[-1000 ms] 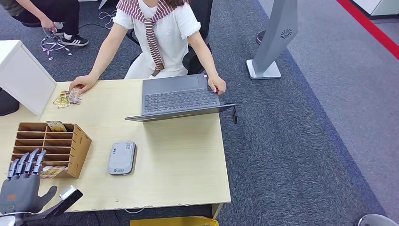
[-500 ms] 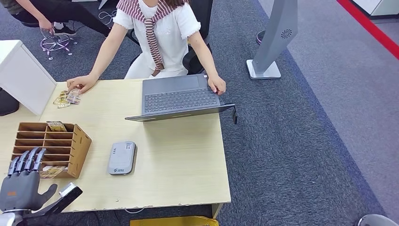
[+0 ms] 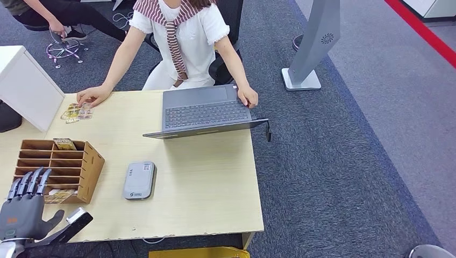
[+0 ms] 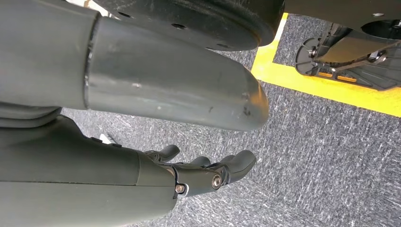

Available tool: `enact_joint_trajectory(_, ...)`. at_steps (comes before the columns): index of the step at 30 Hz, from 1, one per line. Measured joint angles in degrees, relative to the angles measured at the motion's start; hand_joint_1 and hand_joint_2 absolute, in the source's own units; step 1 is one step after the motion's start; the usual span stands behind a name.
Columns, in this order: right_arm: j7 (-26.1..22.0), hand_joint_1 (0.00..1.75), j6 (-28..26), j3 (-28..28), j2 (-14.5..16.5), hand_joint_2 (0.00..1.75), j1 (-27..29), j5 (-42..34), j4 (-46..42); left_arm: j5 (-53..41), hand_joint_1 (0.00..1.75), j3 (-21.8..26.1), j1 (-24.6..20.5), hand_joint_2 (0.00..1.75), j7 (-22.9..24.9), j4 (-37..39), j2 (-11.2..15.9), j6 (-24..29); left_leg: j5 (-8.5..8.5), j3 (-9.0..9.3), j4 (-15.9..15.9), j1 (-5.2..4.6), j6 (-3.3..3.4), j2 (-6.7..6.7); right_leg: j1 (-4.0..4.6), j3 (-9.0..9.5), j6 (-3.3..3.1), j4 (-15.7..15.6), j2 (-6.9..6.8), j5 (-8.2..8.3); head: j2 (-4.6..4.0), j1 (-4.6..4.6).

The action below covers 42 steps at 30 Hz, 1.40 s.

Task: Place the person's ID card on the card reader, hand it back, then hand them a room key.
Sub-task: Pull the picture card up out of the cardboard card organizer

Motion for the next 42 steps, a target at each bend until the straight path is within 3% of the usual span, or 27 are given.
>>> enact_joint_trajectory(1,-0.01,0.0,0.02,0.0,0.0,0.0,0.0,-0.01,0.0,0.01,1.75,0.0,0.0,1.75,0.0,0.0,0.0,-0.09,0.0,0.0,0.0,0.0,0.0,0.0,0.0,0.0,0.0,0.0,0.0,0.0,0.0,0.01)
enact_joint_trajectory(31,-0.61,0.0,0.13,-0.01,0.0,0.0,-0.01,-0.05,0.0,1.54,1.75,0.0,-0.07,1.75,-0.67,0.0,-0.03,0.15,0.0,0.0,0.0,0.0,0.0,0.01,0.0,0.0,0.0,0.0,0.01,0.0,0.0,0.01)
enact_joint_trajectory(37,-0.68,0.0,0.02,-0.01,0.0,0.0,-0.01,-0.07,0.0,1.63,1.75,0.07,0.34,1.75,-1.85,-1.0,-0.13,3.34,0.0,0.0,0.0,0.0,0.0,0.0,0.0,0.0,0.0,0.0,0.01,0.0,0.01,0.0)
enact_joint_trajectory(42,-0.71,0.0,-0.14,-0.01,0.0,0.0,-0.01,-0.26,0.0,0.33,1.75,0.24,2.1,1.75,-2.43,-6.73,-0.19,5.55,0.0,-0.01,0.0,0.0,0.0,0.0,0.0,0.0,0.0,0.0,0.0,-0.01,0.01,0.01)
